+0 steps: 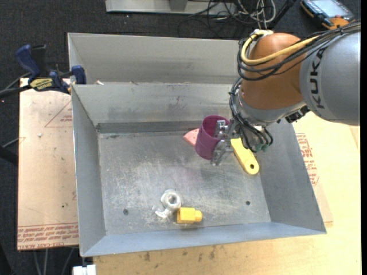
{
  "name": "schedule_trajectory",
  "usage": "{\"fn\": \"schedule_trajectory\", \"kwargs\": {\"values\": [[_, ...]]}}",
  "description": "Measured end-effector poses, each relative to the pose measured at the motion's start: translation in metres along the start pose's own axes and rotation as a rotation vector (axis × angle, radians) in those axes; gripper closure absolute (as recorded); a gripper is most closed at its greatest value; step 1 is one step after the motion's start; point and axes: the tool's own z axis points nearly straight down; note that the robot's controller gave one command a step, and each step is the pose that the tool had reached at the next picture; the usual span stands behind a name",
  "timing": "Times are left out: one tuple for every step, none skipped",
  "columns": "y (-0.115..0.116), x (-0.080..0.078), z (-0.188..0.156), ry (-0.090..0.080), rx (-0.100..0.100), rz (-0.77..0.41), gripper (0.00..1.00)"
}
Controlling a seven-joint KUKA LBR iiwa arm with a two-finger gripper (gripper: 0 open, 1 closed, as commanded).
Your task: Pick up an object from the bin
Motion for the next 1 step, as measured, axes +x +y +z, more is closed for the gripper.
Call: {"fn": "schedule_trajectory", "kwargs": {"values": [[0.0000, 0.0000, 0.0000, 0.000, 0.000, 0.001, 1.00]]}}
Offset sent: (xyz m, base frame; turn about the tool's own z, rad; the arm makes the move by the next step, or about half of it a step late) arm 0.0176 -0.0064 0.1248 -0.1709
